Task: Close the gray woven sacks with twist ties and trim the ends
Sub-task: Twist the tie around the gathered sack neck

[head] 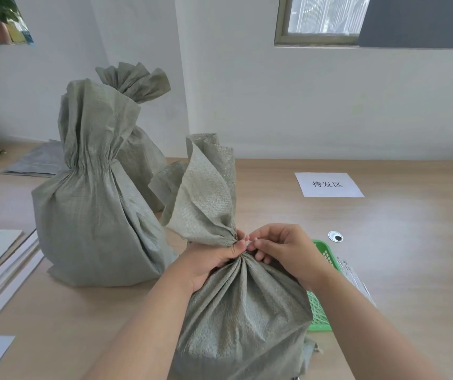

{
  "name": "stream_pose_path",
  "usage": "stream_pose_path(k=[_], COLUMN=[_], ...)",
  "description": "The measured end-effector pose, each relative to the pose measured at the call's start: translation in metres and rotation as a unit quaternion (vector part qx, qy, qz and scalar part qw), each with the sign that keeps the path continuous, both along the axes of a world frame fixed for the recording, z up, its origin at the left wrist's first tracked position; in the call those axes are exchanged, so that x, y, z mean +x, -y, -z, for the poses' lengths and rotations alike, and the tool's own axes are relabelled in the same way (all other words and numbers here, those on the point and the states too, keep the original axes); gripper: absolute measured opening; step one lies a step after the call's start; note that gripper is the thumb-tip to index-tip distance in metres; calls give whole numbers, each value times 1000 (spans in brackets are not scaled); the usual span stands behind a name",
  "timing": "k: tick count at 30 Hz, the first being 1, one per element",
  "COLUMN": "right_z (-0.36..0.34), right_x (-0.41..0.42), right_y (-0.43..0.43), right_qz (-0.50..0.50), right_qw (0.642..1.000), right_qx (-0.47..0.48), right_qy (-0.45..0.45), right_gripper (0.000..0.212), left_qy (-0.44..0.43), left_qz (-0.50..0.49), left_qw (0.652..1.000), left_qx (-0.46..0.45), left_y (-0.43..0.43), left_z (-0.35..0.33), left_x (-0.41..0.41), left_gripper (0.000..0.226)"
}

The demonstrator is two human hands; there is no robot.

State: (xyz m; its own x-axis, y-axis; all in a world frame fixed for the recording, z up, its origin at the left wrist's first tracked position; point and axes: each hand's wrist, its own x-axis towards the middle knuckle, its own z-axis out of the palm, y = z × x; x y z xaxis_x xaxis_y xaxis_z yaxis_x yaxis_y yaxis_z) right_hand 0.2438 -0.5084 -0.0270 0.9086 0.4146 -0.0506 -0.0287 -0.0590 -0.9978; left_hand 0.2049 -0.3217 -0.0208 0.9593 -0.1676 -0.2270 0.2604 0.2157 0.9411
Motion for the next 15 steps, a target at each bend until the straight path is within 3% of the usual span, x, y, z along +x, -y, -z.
stream_pose_path(k=[7, 15], right_z=[-1, -1], right_x=[-4, -8], right_y=[-11, -13], right_qz=[62, 71], right_qw=[998, 997], right_qx=[16, 39], right_qy=[-11, -8], right_gripper=[9, 6], left_qy=[9, 27], left_qz=[-38, -62], left_qw=[999, 994], left_qx=[-2, 86], left_y=[4, 8], left_z=[2, 2], left_x=[-1, -2], left_gripper=[6, 26])
